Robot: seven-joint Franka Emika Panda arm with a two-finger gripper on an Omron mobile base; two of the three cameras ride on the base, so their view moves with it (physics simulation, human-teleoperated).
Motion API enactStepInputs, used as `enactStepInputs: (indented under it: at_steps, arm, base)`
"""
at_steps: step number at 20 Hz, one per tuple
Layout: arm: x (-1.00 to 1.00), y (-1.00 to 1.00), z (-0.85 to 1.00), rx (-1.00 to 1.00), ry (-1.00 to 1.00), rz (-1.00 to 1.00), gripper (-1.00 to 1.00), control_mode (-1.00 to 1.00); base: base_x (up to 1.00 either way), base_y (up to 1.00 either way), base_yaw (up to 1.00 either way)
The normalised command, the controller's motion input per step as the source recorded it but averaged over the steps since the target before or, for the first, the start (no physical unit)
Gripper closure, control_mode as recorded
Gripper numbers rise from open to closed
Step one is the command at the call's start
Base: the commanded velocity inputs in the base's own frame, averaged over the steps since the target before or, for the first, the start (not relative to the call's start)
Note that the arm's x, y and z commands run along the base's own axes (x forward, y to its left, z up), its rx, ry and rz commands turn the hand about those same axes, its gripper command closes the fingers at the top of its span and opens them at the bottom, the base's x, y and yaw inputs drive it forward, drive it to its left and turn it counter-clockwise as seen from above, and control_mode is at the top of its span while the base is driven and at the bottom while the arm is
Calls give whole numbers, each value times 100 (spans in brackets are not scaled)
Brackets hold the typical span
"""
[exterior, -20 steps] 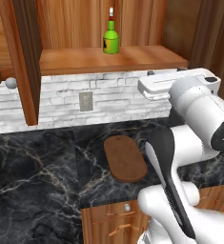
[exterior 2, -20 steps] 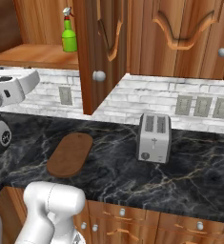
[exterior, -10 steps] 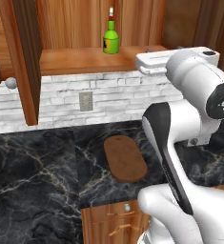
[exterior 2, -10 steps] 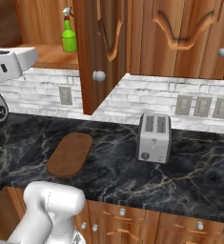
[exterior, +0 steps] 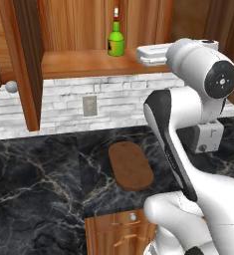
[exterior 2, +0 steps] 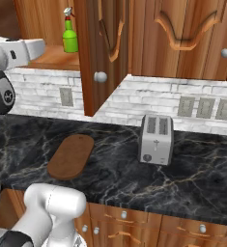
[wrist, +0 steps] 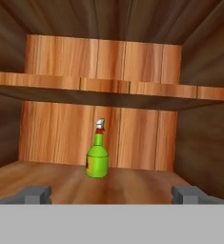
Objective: Grab the spray bottle from the cabinet, then place it next to the cutting board for sanitizing. Then grab the dish brush from the countertop next to the sink and place it next to the cutting board.
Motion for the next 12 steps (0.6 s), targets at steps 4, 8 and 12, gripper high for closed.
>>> enactStepInputs:
  at_steps: [4, 8, 12]
  arm:
    - [49, 0, 0, 0, 0, 0, -100, -100]
    - [41, -1, 0, 0, 0, 0, -100, -100]
    - [46, 0, 0, 0, 0, 0, -100, -100]
  base:
    - [0, 0, 0]
    - [0, 0, 0]
    - [0, 0, 0]
